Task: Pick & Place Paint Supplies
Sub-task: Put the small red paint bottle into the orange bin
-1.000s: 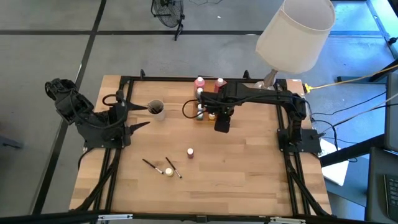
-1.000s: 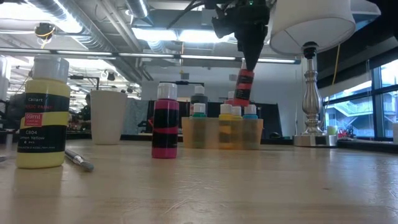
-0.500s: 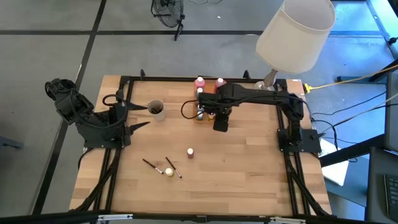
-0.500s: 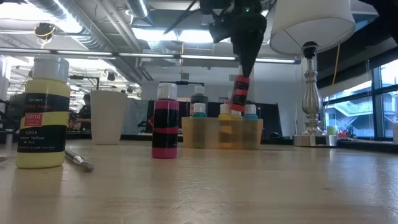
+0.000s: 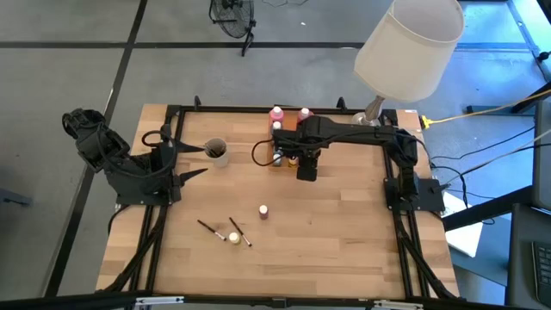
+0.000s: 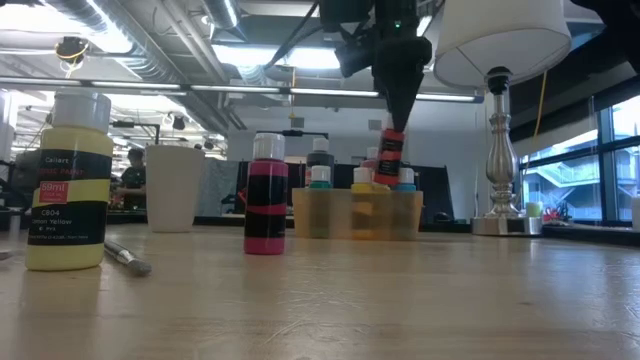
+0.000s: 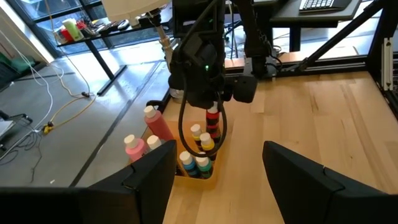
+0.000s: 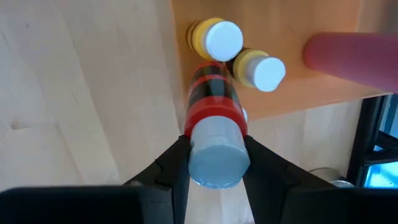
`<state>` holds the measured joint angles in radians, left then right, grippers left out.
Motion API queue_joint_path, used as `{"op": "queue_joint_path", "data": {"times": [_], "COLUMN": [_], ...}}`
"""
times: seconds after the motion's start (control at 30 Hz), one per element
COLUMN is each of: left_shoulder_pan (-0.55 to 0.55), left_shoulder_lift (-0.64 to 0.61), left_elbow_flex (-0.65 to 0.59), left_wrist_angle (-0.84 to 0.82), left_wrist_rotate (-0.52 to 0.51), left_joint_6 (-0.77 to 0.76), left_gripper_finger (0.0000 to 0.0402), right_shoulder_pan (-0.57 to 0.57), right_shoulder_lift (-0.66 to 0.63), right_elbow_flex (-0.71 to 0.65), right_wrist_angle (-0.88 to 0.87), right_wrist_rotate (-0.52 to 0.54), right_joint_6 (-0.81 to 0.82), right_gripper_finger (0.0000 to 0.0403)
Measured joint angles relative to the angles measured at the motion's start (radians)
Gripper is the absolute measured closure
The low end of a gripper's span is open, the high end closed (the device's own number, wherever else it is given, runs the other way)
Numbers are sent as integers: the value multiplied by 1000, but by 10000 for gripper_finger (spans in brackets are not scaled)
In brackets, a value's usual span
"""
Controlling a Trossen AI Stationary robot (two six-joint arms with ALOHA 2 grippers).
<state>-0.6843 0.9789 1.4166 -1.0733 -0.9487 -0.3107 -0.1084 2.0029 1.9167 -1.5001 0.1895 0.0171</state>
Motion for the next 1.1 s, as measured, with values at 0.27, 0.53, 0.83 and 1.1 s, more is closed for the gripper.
{"op": "queue_joint_path", "data": {"times": [0.27,0.53,0.83,1.1], "left_shoulder_pan": [0,0,0,0], "left_shoulder_lift": [0,0,0,0], "left_elbow_flex": [0,0,0,0], "left_wrist_angle": [0,0,0,0], "left_wrist_rotate": [0,0,0,0], "left_joint_6": [0,0,0,0], "left_gripper_finger": [167,167,167,167], "right_shoulder_pan": [-4,-4,-4,-4], "right_shoulder_lift": [0,0,17,50], "right_elbow_flex": [0,0,0,0], "right_wrist_angle": [8,18,15,15], "right_wrist_rotate": [-3,-14,-18,-18], "right_joint_6": [-11,-28,-33,-49], "right_gripper_finger": [283,283,283,283]}}
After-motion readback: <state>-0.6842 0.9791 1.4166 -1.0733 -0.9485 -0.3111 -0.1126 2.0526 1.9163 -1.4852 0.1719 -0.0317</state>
